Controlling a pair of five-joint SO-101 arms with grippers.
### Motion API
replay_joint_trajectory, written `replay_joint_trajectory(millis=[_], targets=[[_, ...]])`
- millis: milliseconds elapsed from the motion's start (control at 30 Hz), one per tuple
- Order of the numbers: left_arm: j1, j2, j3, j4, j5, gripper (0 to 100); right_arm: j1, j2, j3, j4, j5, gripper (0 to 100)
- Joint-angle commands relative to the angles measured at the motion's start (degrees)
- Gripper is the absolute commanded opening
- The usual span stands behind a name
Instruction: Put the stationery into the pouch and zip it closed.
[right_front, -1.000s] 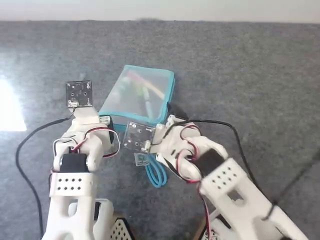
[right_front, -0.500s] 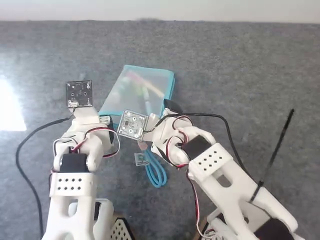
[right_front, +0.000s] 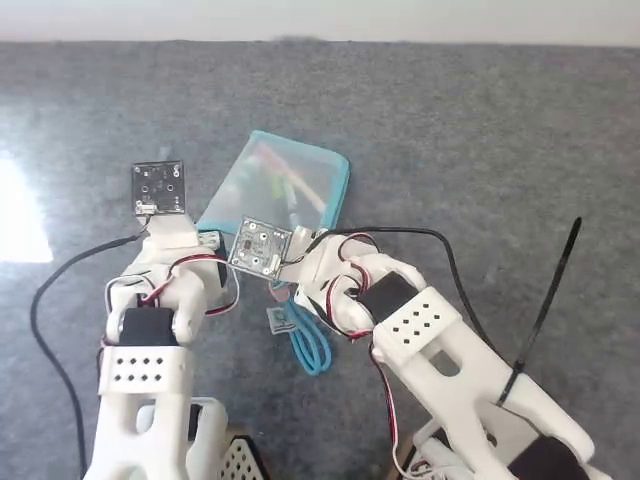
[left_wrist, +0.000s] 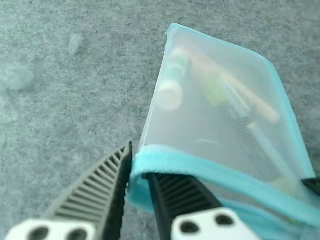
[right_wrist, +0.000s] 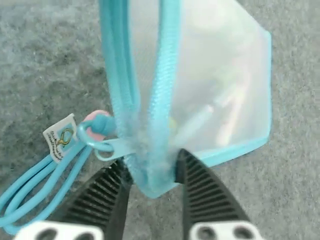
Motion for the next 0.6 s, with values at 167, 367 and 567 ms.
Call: replay_joint_trajectory(millis=[167,367,567], targets=[[0.2,-0.4,-3.6,-0.1,-0.4,1,-0.4,-3.0,-2.8,-0.4,-2.5,0.8],[-4.2,-6.2,-10.2,6.6,-4.8,22,2.9,-3.0,-6.0,2.4,-9.2,0.6],[-4.1,-19.3,-19.6,22.5,-9.8,23,3.1,-3.0,-7.1,4.1,-13.9,0.6]])
